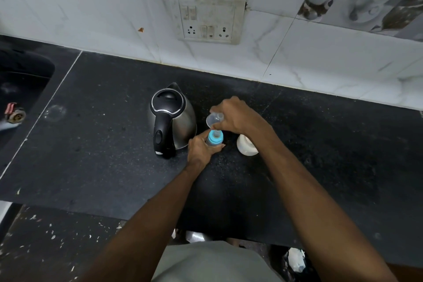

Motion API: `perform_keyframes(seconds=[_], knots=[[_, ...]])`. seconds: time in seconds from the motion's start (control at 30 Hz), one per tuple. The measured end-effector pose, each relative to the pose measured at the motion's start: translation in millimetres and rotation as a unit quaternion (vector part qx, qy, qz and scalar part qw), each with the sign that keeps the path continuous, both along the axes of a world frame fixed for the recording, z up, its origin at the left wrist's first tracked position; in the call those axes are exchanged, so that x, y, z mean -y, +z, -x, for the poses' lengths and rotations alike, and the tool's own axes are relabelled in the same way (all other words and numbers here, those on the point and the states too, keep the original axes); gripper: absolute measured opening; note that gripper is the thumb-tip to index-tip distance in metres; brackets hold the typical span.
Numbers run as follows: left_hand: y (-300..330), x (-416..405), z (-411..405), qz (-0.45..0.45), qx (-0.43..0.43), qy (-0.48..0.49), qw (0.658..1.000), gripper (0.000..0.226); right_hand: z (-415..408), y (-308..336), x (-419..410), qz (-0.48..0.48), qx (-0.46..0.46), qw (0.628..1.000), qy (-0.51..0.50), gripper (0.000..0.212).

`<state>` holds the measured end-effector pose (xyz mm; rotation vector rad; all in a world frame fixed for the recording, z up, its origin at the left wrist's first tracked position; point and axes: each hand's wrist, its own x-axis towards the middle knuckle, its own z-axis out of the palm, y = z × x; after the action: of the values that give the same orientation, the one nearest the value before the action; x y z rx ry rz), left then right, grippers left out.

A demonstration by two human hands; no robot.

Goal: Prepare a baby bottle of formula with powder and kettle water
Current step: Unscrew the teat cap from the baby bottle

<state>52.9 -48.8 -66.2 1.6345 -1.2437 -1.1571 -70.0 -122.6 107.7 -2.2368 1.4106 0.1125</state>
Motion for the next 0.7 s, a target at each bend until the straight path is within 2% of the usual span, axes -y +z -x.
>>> perform_keyframes(seconds=[0.17, 0.43, 0.7], knots=[[1, -1, -1, -0.002, 0.009, -0.006, 1.000, 0.059, 3, 2, 6, 0.001, 0.031, 0.998, -0.049, 0.048], [-5, -20, -3, -0.005, 0.003, -0.002, 1.000, 0.060, 7, -43, 15, -0.029, -0.007, 0.994, -0.110, 0.066], [-4, -19, -8, -0.026, 0.027, -0.030, 0.999, 0.064, -9, -89, 14, -0.044, -0.013, 0.988, -0.149, 0.043]])
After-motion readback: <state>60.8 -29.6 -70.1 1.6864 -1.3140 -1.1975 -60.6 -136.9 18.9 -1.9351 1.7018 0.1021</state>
